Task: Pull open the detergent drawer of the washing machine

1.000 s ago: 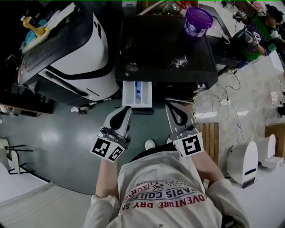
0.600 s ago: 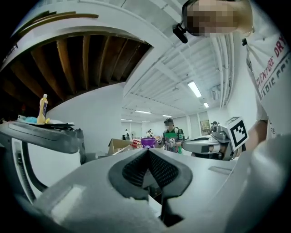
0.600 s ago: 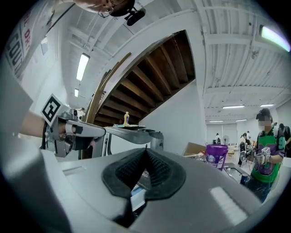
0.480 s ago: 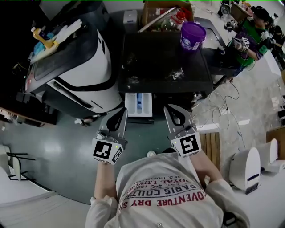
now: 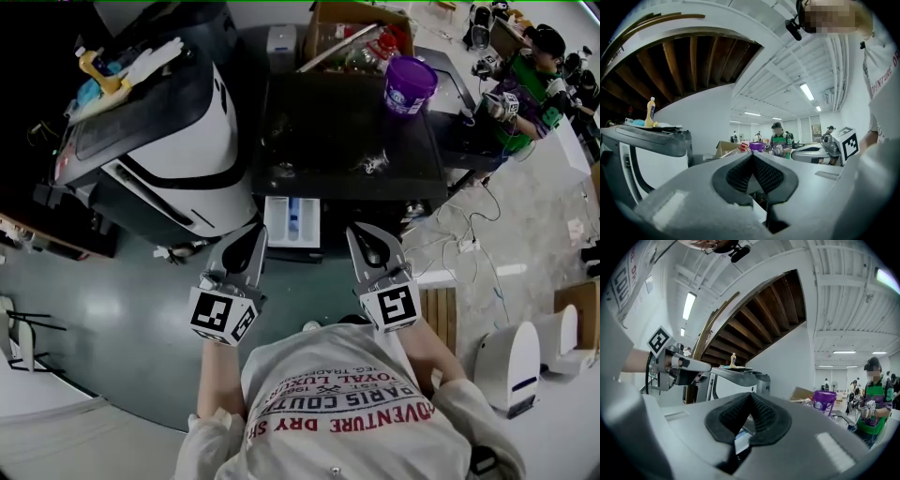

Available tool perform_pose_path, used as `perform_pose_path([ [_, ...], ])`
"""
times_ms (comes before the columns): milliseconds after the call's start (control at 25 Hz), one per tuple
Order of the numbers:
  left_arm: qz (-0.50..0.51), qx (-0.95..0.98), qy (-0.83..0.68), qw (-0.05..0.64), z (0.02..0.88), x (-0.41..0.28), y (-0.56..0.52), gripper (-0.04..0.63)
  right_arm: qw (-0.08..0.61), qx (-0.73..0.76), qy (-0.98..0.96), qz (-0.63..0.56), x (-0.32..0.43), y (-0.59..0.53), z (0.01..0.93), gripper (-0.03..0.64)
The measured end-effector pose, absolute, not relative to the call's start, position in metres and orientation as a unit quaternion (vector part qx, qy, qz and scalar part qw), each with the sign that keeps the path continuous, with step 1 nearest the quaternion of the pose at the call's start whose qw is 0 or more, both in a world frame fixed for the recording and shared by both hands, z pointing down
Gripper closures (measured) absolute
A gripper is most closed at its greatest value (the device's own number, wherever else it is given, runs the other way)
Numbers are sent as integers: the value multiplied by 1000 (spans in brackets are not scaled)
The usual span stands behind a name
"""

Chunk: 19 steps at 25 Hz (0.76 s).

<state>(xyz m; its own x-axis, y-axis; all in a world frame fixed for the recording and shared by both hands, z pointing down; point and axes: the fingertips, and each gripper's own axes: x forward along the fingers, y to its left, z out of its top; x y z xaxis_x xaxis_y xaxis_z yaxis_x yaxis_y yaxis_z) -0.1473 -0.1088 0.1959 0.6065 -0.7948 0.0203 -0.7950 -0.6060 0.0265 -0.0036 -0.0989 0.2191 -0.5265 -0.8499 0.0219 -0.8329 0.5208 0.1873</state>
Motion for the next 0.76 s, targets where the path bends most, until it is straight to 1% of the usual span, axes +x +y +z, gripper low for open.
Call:
perform_pose_path([
  [760, 0, 886, -462, 39, 209, -166, -116, 592, 48, 480, -873, -75, -19, -112, 220, 617],
])
